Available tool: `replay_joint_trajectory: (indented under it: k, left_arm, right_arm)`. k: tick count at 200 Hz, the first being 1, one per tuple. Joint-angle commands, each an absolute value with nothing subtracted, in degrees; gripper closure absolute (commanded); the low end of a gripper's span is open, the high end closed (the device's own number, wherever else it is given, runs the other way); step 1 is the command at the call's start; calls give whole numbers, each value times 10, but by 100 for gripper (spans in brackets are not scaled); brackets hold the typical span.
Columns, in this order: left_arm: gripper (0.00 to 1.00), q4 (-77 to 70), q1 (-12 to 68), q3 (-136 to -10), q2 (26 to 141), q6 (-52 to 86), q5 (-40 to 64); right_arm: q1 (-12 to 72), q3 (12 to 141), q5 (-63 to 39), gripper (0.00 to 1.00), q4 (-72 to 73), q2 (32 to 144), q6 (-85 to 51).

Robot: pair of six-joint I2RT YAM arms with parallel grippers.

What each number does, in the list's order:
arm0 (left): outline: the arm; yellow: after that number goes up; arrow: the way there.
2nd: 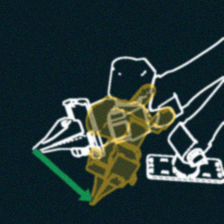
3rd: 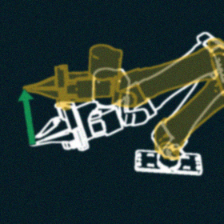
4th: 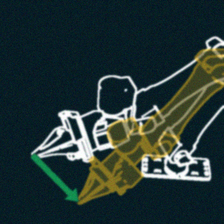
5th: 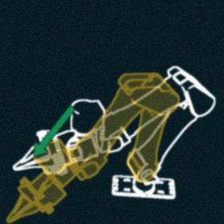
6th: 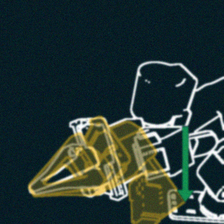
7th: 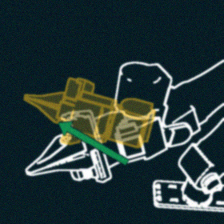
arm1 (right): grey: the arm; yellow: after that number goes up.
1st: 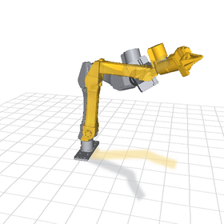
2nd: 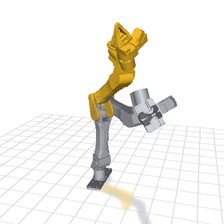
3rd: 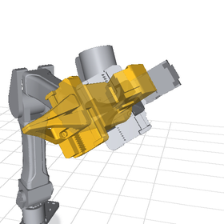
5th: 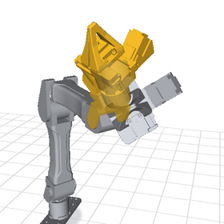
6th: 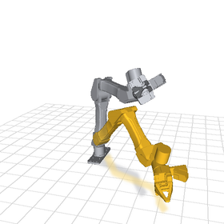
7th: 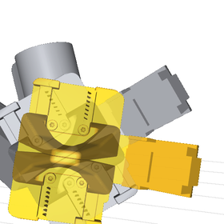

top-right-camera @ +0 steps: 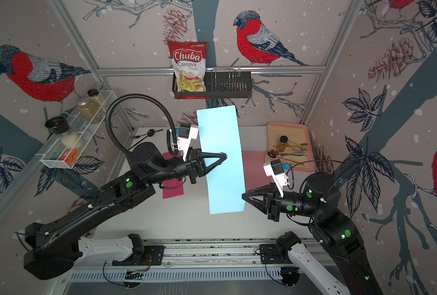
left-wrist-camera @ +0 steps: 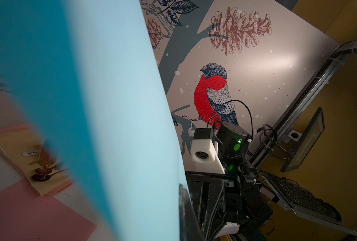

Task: Fold the rectangular paper in half along the long edge
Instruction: Fold the paper.

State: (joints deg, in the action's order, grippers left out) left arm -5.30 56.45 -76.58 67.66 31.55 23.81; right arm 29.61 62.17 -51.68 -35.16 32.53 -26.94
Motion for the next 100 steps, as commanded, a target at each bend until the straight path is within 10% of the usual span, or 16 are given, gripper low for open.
replay_joint_trajectory:
  k: [1,33,60,80,100]
  left_arm:
    - [100,-54,563,-775,678,305,235]
    - [100,-50,563,-776,675,301,230]
    - [100,-47,563,-778,674,300,229]
    - [100,-43,563,-779,673,297,225]
    - [100,-40,563,-780,670,295,222]
  right_arm:
    - [298,619,-526,95,-357,324,-267]
    - [298,622,-519,86,-371,322,-266]
    - [299,619,-527,99,-373,318,-267]
    - [300,619,-512,79,-386,315,-269]
    - [299,612,-520,96,-391,309,-273]
